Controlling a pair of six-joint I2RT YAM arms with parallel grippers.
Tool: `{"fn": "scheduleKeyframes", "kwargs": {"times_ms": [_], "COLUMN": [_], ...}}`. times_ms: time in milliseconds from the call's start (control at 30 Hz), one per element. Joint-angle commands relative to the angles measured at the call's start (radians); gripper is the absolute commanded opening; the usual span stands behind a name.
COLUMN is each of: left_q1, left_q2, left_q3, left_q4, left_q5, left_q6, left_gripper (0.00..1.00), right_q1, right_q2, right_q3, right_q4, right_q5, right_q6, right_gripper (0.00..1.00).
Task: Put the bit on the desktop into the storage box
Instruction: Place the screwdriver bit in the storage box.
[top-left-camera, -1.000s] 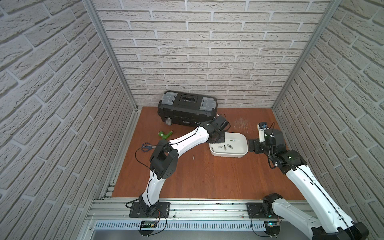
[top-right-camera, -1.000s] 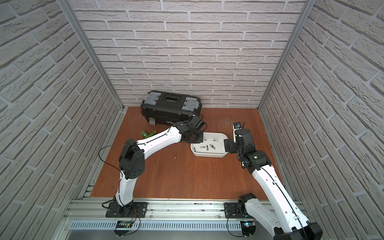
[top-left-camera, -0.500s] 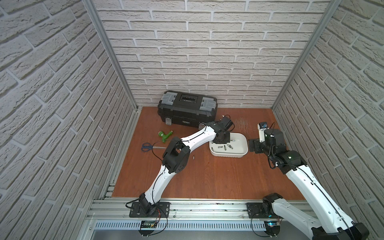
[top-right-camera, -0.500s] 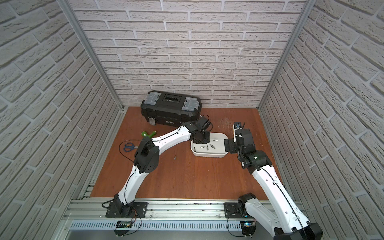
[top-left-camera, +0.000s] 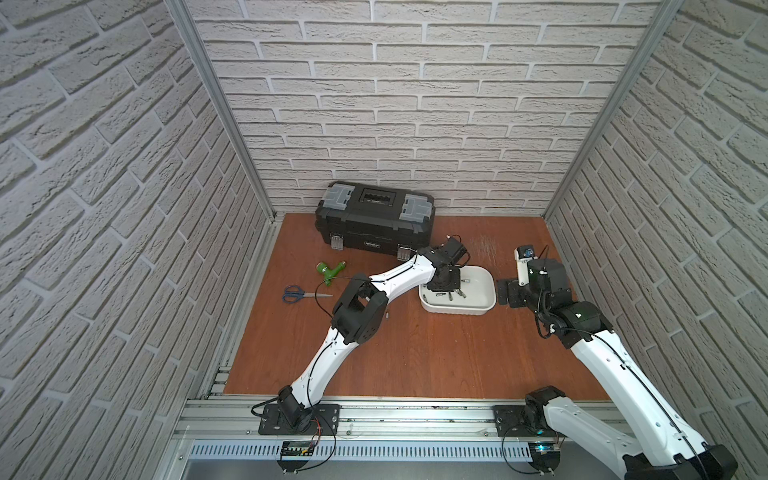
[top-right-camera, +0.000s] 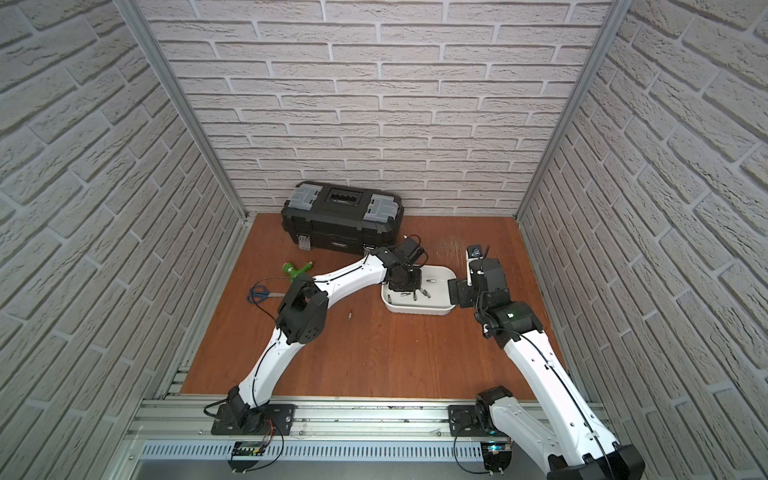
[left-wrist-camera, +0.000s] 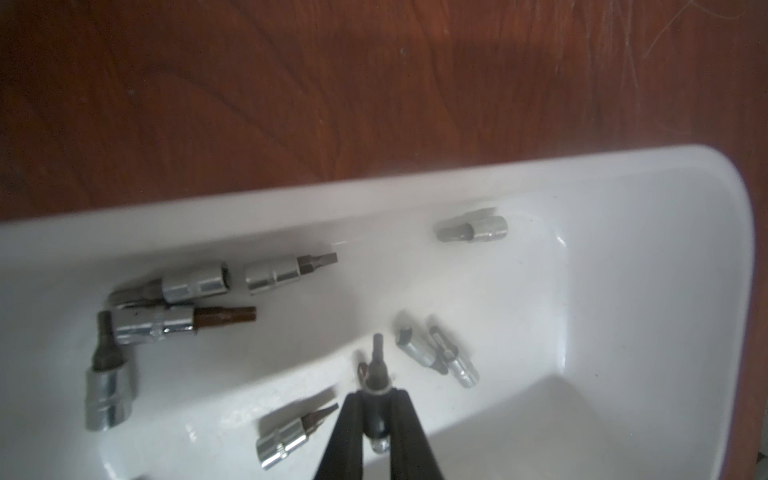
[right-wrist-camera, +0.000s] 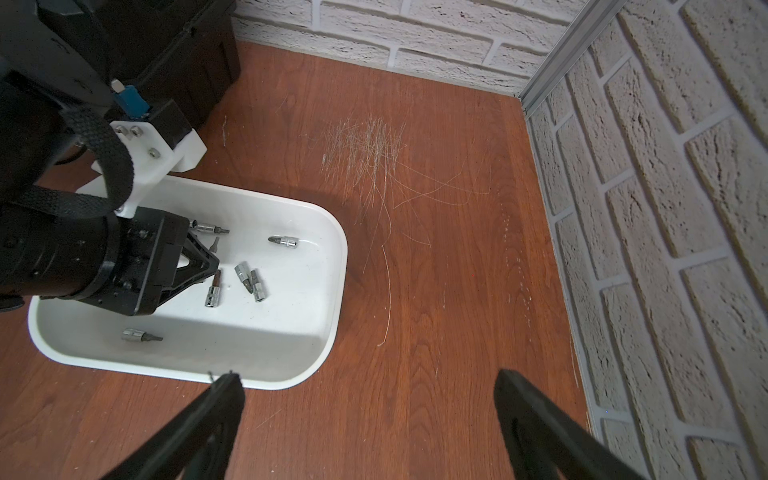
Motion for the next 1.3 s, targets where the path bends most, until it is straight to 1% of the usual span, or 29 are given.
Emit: {"fn": "scheduleKeyframes", "kwargs": {"times_ms": [0, 67, 200, 233, 433, 633, 733, 800, 900, 1033, 1100, 1167, 1267], "left_q1": [0.006, 0.006, 0.005, 0.007, 0.006, 0.009, 0.01, 0.014, 0.035, 0.072, 0.095, 0.123, 0.152], "left_q2": [0.004, -0.003, -0.023, -0.032, -0.114, -0.228, -0.299, -0.357, -0.466, -0.648, -0.735, -0.821, -0.937], "left_q3": [0.023, 0.024, 0.018, 0.014, -0.049, -0.12, -0.178, -0.24, -0.378, -0.621, -0.732, -0.831, -0.939], "left_q4": [-0.021, -0.03, -0.038, -0.042, -0.026, -0.011, 0.011, 0.043, 0.122, 0.293, 0.36, 0.397, 0.413], "left_q5": [-0.003, -0.009, -0.018, -0.023, -0.055, -0.085, -0.1, -0.103, -0.098, -0.087, -0.084, -0.097, -0.148], "left_q6": [0.005, 0.005, 0.008, 0.008, 0.032, 0.049, 0.067, 0.085, 0.109, 0.166, 0.176, 0.178, 0.199], "left_gripper": [0.16, 0.24, 0.43, 0.46, 0.52, 0.53, 0.55, 0.56, 0.57, 0.59, 0.61, 0.64, 0.73], "right_q1": [-0.012, -0.012, -0.012, -0.012, -0.012, -0.012, -0.012, -0.012, -0.012, -0.012, -0.011, -0.011, -0.009], "right_q2": [-0.006, -0.006, -0.003, -0.002, 0.0, 0.004, 0.006, 0.006, 0.006, 0.006, 0.004, 0.007, 0.019], "right_q3": [-0.01, -0.01, -0.01, -0.009, -0.008, -0.007, -0.006, -0.004, 0.003, 0.019, 0.03, 0.044, 0.067], "right_q4": [0.031, 0.031, 0.031, 0.031, 0.031, 0.034, 0.034, 0.034, 0.031, 0.015, 0.008, 0.004, 0.0], "right_q5": [0.011, 0.013, 0.014, 0.013, 0.009, -0.006, -0.013, -0.023, -0.059, -0.108, -0.137, -0.188, -0.254], "right_q6": [0.004, 0.004, 0.004, 0.004, 0.003, 0.002, 0.002, 0.005, 0.018, 0.035, 0.032, 0.023, 0.039], "right_gripper": [0.99, 0.99, 0.99, 0.99, 0.99, 0.99, 0.99, 0.99, 0.99, 0.99, 0.99, 0.99, 0.99]}}
